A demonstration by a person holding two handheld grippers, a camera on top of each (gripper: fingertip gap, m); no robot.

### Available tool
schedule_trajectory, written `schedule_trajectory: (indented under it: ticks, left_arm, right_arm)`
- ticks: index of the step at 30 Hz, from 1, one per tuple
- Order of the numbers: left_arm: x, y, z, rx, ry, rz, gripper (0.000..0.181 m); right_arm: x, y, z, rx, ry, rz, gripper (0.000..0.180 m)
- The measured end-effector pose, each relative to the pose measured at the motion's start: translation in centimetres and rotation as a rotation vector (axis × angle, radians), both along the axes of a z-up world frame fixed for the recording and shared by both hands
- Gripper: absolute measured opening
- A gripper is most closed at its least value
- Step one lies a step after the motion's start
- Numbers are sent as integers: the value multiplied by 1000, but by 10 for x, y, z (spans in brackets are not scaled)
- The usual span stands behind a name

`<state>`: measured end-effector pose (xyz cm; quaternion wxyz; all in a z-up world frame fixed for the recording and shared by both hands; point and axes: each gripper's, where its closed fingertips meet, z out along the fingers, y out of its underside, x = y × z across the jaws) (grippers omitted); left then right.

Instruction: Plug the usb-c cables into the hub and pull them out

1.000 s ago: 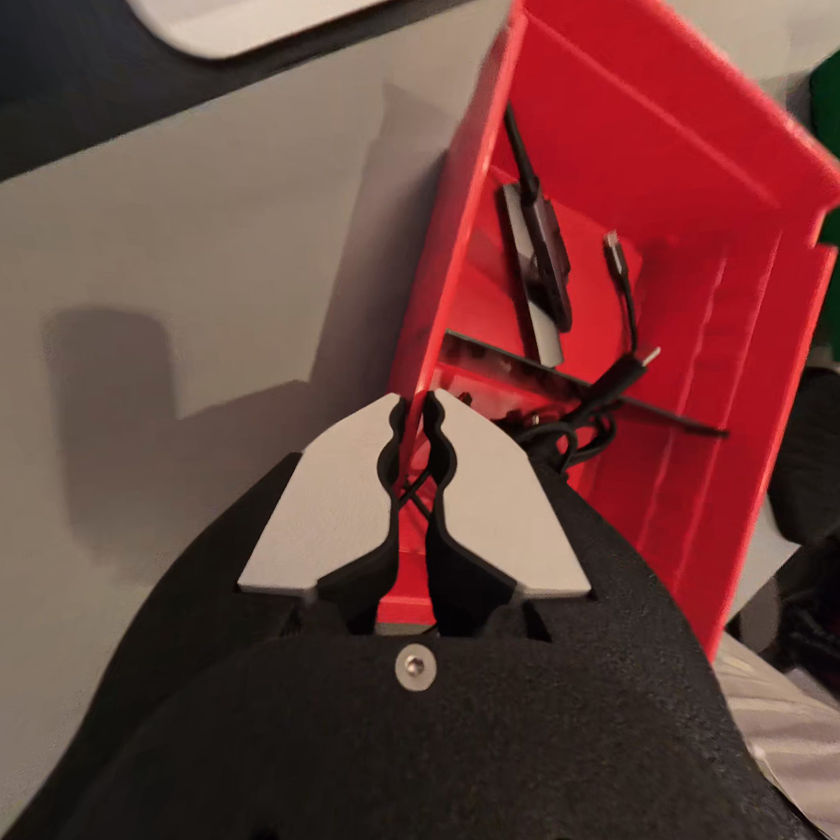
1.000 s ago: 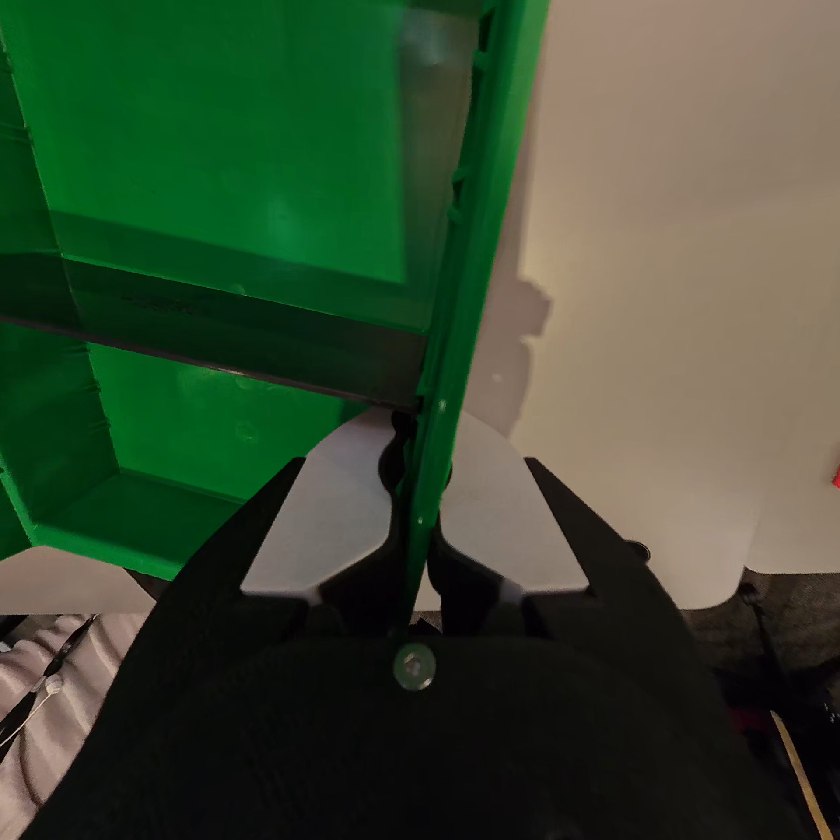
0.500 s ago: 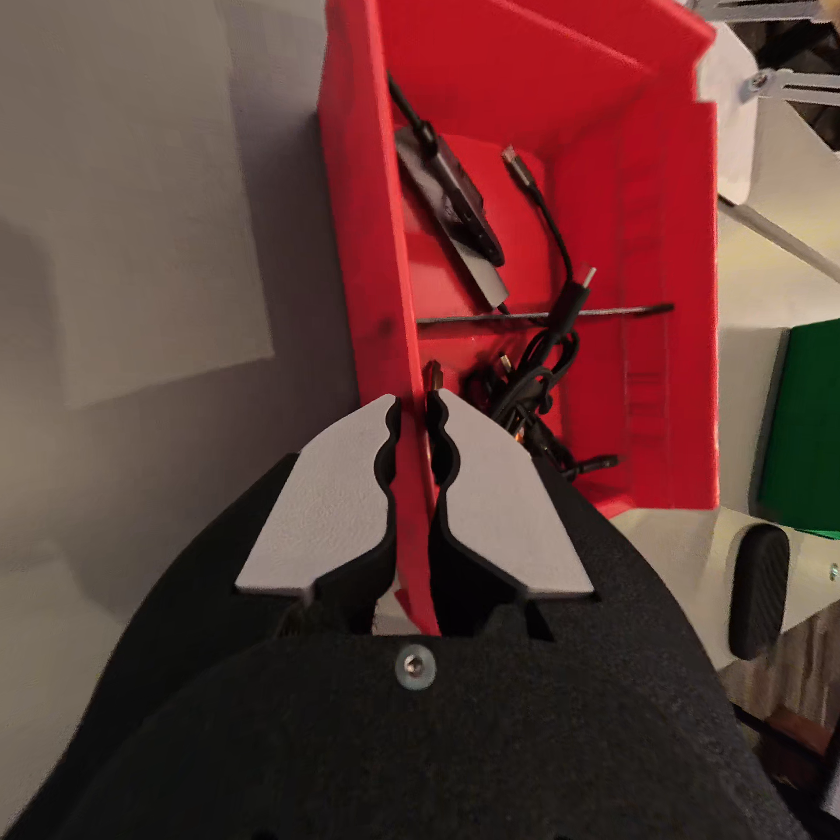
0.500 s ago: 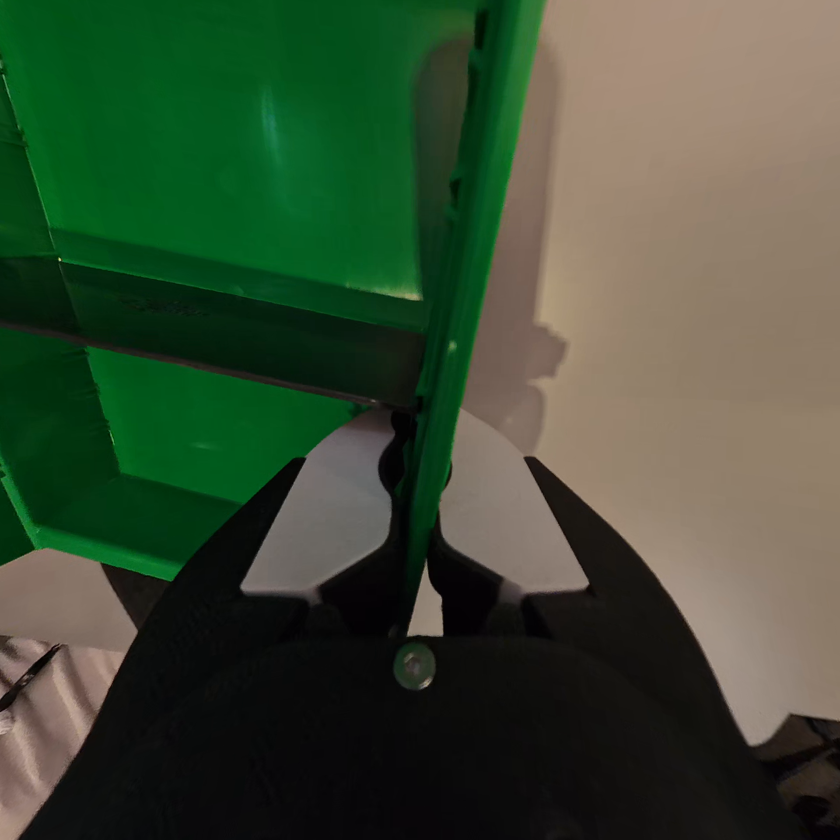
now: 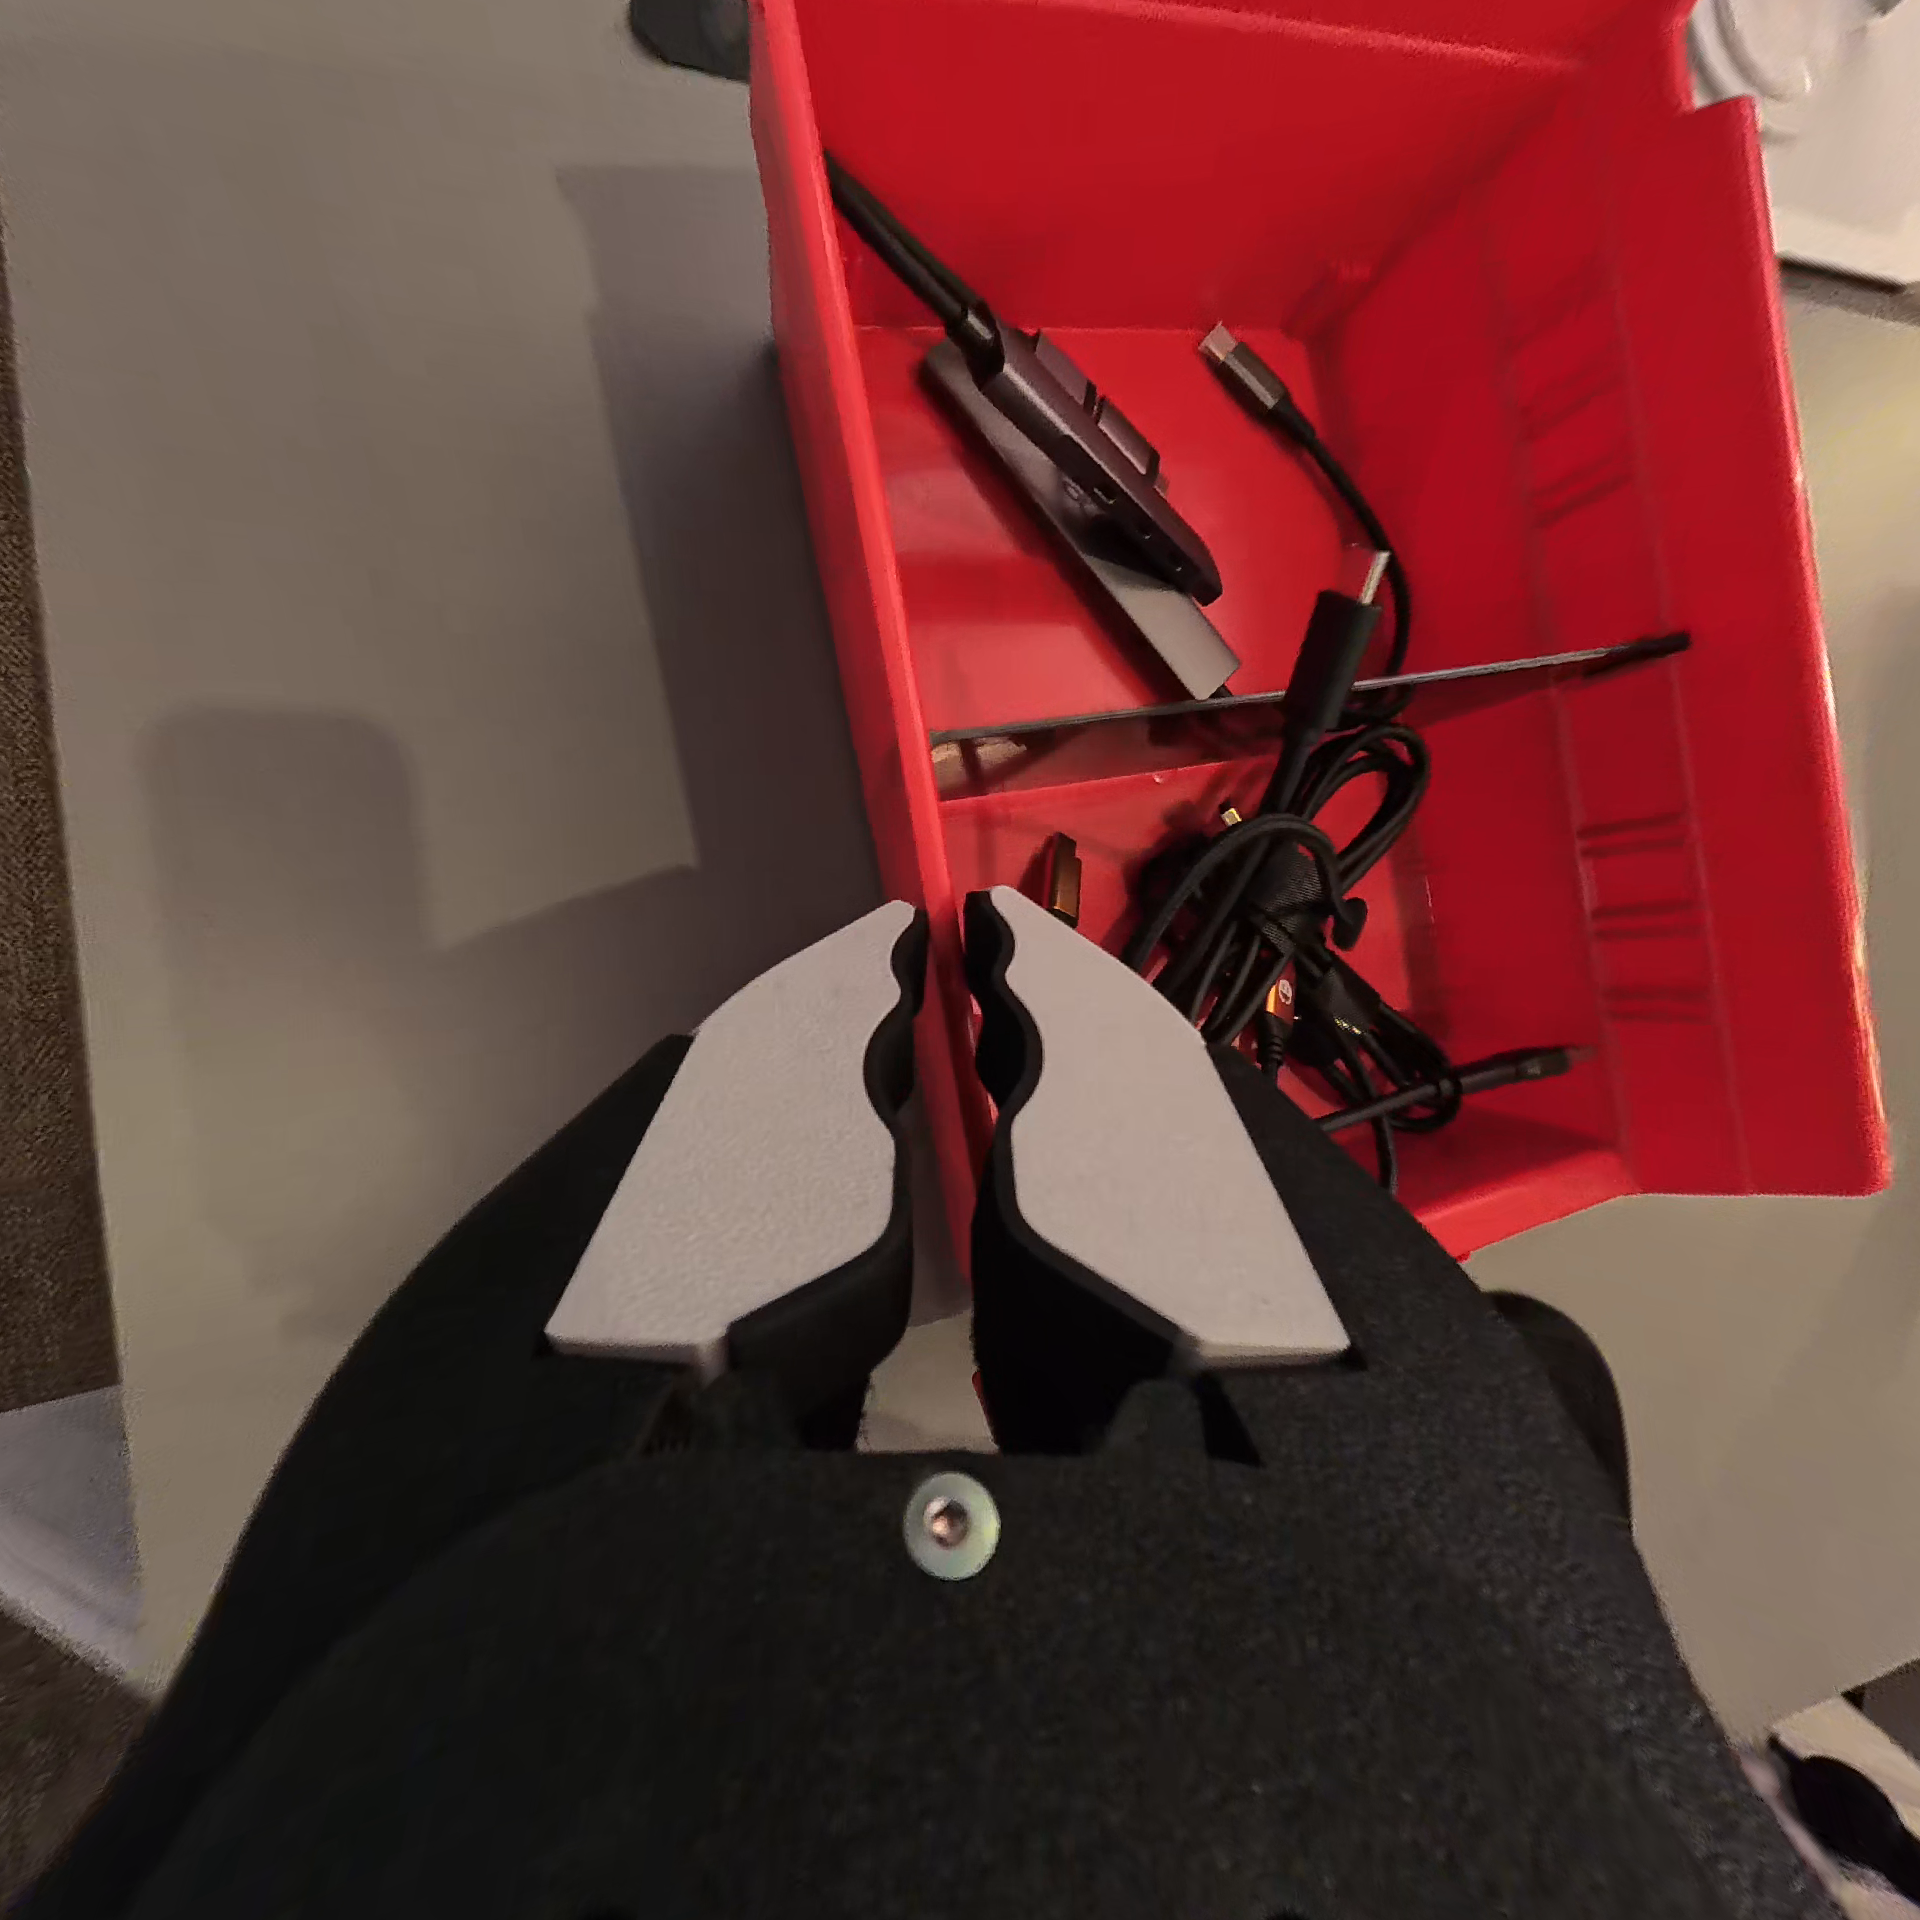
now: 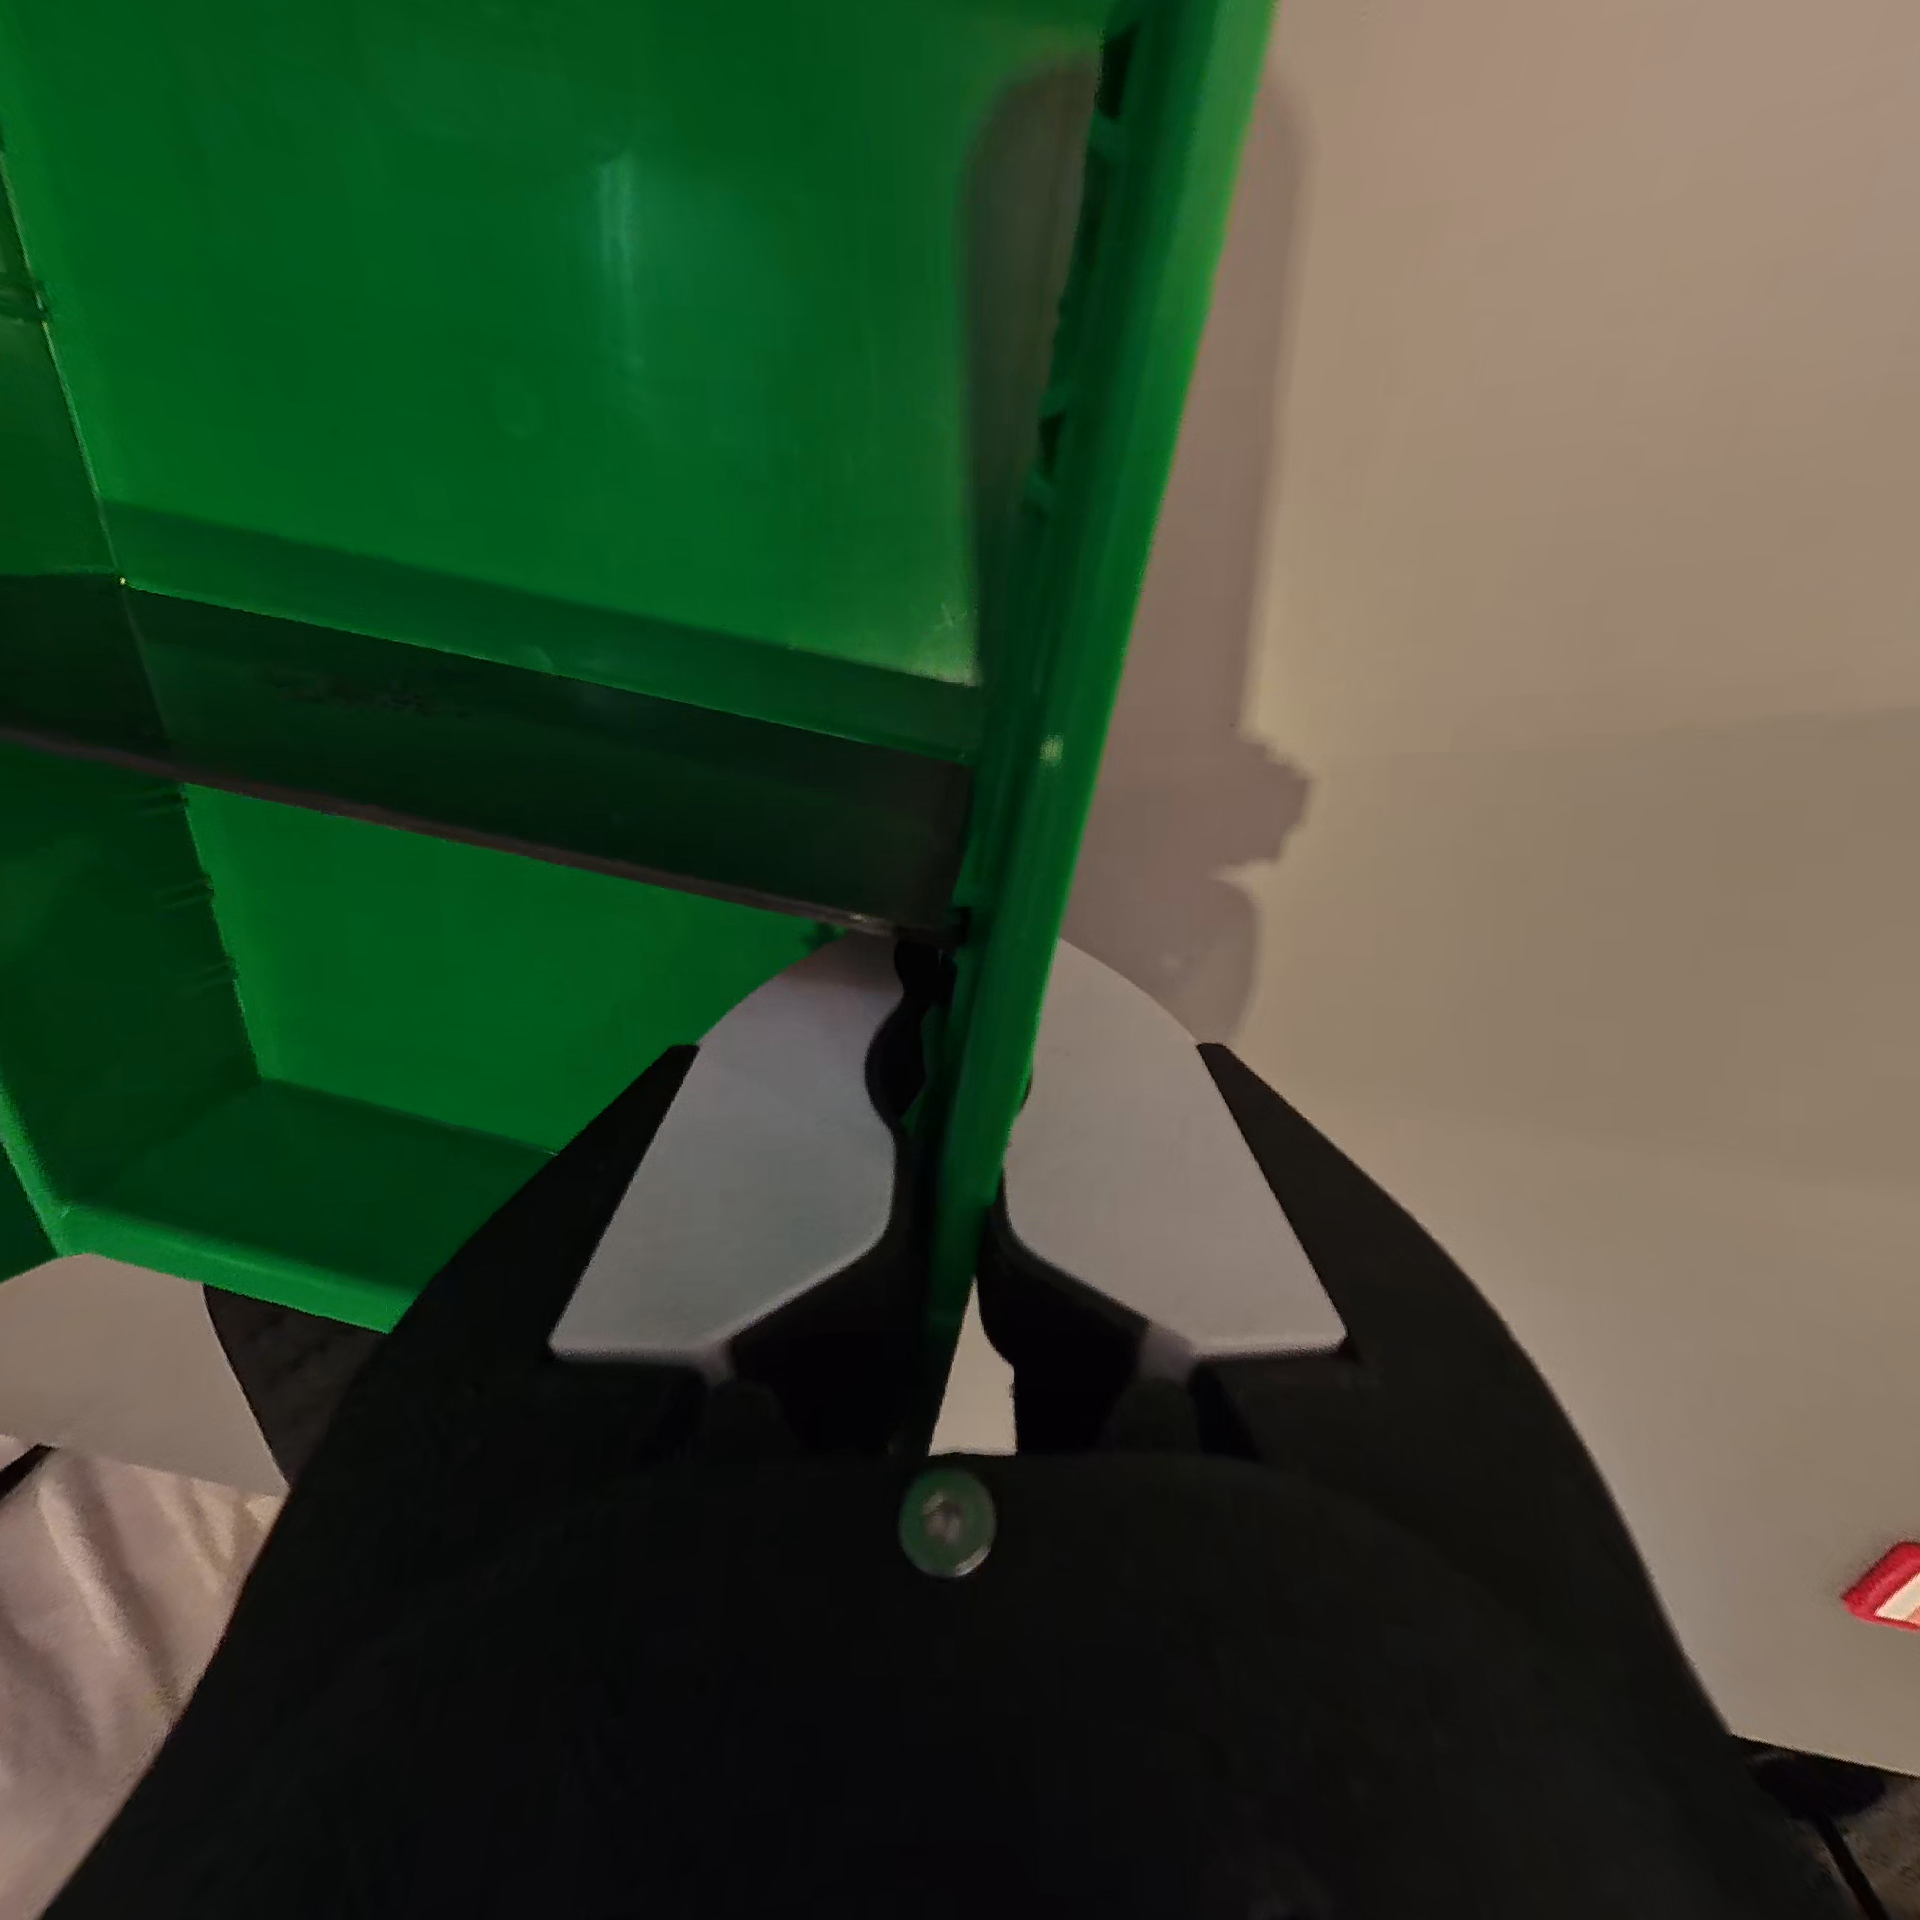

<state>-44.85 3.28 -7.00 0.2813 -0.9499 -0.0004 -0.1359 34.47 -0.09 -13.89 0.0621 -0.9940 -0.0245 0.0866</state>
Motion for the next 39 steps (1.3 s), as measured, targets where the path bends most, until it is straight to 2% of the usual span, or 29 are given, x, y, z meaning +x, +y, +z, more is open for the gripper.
schedule_trajectory:
  ticks: [7, 39]
  left_arm:
    - [-20, -20, 0, -24, 40, 34, 5]
    - [-19, -13, 2, -13, -58, 124, 6]
  right_arm:
    - [6, 6, 0, 4, -6, 55, 7]
    - [2, 2, -2, 30, -26, 119, 10]
